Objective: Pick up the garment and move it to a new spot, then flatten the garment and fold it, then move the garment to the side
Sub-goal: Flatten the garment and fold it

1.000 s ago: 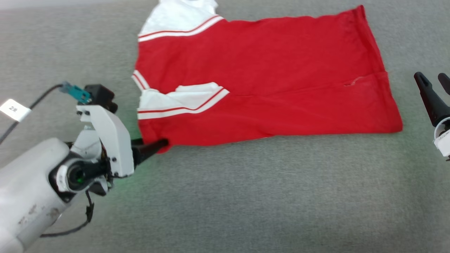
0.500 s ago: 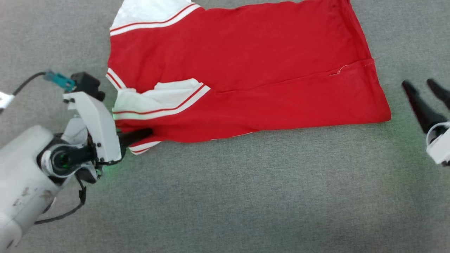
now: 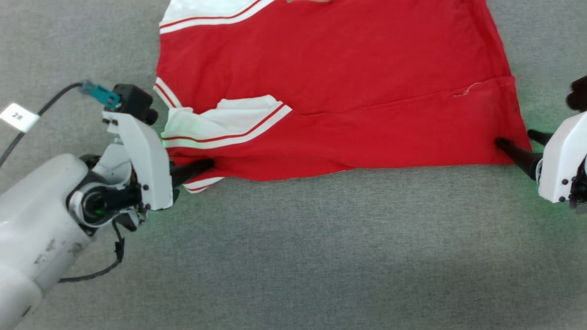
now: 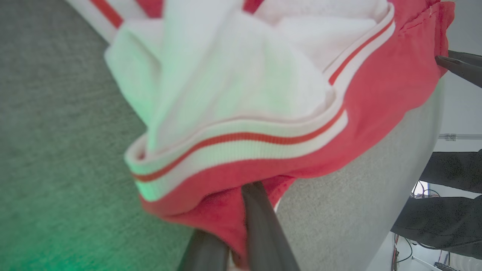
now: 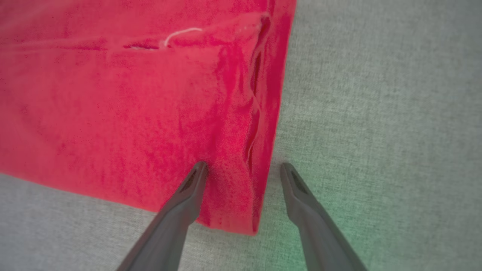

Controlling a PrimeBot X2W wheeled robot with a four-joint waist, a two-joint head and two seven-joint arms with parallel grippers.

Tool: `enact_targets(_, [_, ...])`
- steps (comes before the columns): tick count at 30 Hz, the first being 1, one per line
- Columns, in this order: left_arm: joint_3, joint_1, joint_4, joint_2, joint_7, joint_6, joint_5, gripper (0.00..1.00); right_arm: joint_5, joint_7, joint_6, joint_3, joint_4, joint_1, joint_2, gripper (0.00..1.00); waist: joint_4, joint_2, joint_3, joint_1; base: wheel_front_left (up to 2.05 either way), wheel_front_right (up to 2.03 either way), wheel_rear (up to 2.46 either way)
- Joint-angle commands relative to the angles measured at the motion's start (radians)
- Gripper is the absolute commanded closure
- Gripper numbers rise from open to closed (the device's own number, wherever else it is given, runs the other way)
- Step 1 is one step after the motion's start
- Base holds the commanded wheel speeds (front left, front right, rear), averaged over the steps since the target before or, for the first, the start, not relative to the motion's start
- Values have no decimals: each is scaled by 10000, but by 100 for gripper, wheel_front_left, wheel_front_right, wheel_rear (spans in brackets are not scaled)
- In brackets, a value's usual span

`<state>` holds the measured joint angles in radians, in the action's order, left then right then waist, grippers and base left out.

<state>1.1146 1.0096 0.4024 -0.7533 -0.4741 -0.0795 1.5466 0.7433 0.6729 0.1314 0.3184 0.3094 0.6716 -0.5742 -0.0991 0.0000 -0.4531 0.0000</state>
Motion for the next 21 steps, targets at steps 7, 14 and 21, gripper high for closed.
enact_targets(7, [678, -395, 302, 542, 313, 63, -819, 100, 206, 692, -14, 412, 362, 28, -127, 100, 340, 0, 74, 0, 0, 0, 0])
enact_targets(14, [701, -832, -316, 103, 764, -109, -985, 100, 601, 451, -15, 155, -466, -856, -778, 100, 460, 0, 622, 0, 0, 0, 0])
enact_targets(21, [605, -1565, -2199, -1078, 1085, 133, -726, 100, 948, 894, -15, -113, -1999, -2417, -1441, 100, 418, 0, 874, 0, 0, 0, 0])
